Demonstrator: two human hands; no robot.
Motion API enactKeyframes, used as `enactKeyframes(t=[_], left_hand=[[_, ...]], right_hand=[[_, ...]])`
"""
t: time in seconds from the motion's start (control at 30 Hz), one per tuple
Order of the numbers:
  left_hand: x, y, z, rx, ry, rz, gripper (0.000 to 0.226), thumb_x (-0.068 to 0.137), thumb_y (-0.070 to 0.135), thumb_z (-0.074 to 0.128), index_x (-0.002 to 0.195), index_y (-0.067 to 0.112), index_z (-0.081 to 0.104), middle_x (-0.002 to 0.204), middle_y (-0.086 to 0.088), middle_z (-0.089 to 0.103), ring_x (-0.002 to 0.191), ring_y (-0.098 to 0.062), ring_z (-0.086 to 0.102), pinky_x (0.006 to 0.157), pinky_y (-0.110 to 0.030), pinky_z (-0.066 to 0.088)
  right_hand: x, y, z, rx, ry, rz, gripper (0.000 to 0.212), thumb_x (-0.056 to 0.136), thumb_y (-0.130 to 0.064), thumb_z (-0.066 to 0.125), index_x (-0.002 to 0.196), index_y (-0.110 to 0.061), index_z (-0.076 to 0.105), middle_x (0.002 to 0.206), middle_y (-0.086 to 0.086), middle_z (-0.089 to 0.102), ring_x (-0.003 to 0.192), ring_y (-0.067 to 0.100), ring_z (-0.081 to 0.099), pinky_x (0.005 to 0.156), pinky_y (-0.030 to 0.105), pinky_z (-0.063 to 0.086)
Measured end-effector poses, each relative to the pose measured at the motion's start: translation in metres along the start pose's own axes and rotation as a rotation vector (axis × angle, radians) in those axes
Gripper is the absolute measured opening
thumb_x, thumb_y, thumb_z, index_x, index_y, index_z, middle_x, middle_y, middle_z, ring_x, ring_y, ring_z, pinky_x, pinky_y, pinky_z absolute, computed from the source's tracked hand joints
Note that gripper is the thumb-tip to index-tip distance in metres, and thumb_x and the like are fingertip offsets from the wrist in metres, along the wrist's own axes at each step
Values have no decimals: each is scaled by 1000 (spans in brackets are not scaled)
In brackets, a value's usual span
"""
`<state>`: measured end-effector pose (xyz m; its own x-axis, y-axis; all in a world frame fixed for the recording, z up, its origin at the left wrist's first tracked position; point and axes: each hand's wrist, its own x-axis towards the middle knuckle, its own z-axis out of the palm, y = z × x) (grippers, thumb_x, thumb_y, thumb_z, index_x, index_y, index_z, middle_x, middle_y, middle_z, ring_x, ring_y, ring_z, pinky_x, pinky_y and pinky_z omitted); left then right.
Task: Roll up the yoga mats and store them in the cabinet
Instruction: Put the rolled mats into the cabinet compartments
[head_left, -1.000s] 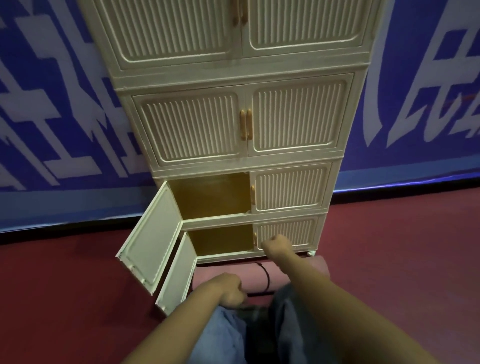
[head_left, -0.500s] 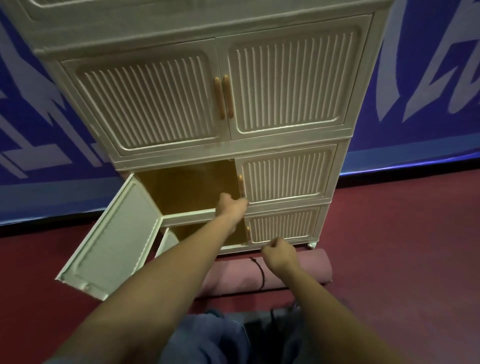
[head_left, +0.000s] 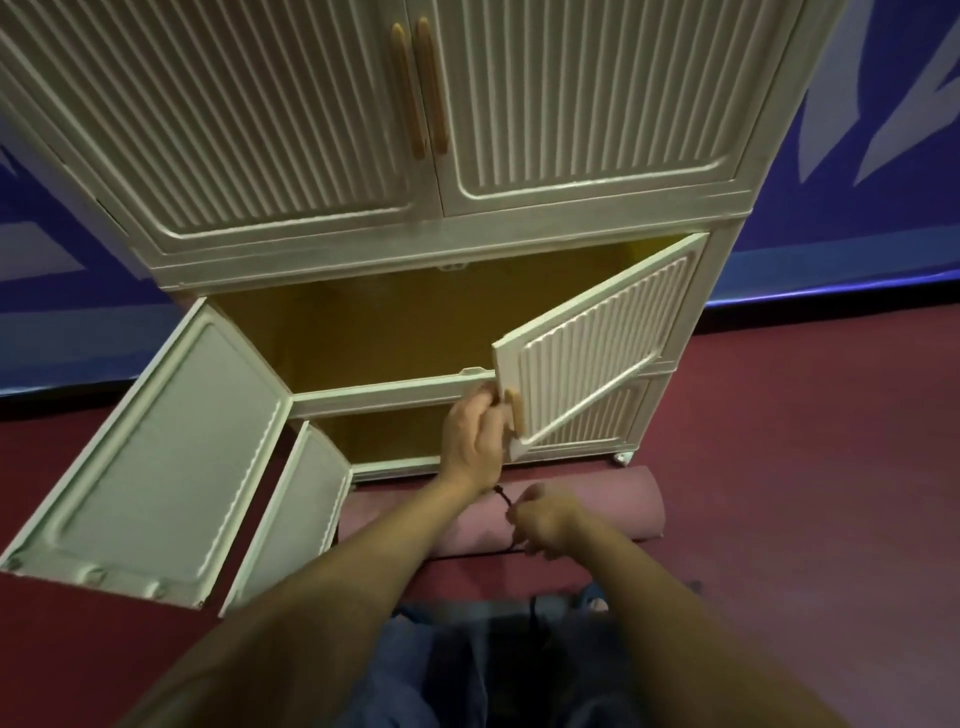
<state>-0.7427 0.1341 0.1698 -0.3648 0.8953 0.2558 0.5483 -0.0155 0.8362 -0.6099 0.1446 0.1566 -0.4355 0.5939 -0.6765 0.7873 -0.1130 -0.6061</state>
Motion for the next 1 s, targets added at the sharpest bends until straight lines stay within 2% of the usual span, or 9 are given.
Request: enactKeyframes(t=[0.1,0.23,0.3,0.4,0.53,0.63,0.73,0.8,1.0], left_hand=[[-24,-36,0,383,-260,227,33,92,32,35,107,24,63,104,1,66,90,-18,58,84,-37,42],[-48,-74,0,604,-358,-128,44,100,40,31,108,15,66,112,-6,65,107,-29,62,90,-42,45],[-60,-99,-4,839,-605,-275,33,100,39,45,119,17,61,125,-7,60,119,-30,58,97,-42,42],[-68,-128,-10,1017,-898,-331,49,90,39,60,136,26,51,138,-4,52,130,-25,47,105,-44,31],[-65,-164,16,996,-711,-308,56,90,52,50,134,18,53,134,-9,55,125,-32,53,107,-45,37],[-58,-205,54,861,-622,-264,73,62,64,68,108,8,70,102,-12,65,90,-38,69,81,-47,55],[-47,-254,87,892,-802,-278,144,29,82,79,146,4,52,140,-22,57,128,-43,56,107,-58,44],[-43,-271,104,909,-815,-237,161,22,91,69,156,8,38,149,-25,50,138,-45,47,112,-64,36],[-35,-296,140,832,-809,-74,133,25,81,76,137,11,61,125,-14,68,108,-34,65,93,-52,52]], right_hand=[[-5,-1,19,-159,-269,46,31,98,-27,53,115,-3,65,106,12,73,73,23,66,71,35,56],[-4,-6,26,-200,-159,-70,34,99,-29,54,120,-4,64,114,18,64,98,27,61,84,34,49],[0,-10,26,-118,-83,-116,32,96,-30,58,117,-7,65,108,11,63,95,21,54,79,27,40],[9,-17,25,-4,-30,-130,19,89,-27,66,105,-18,60,107,5,64,93,19,56,80,31,47],[25,-11,4,104,84,-106,25,94,-25,63,115,-12,61,107,7,69,92,19,61,76,27,46],[42,6,-13,157,219,-53,23,95,-25,62,112,-9,62,99,3,66,99,24,63,79,28,46],[56,16,-19,229,271,-24,16,95,-25,65,103,-11,63,88,-2,65,90,20,61,75,28,44],[67,19,-17,294,283,-37,10,95,-23,65,90,-15,62,78,-7,63,76,11,60,68,23,44],[106,34,-8,369,284,-5,16,96,-3,60,81,-11,59,65,-10,57,53,-7,54,53,5,39]])
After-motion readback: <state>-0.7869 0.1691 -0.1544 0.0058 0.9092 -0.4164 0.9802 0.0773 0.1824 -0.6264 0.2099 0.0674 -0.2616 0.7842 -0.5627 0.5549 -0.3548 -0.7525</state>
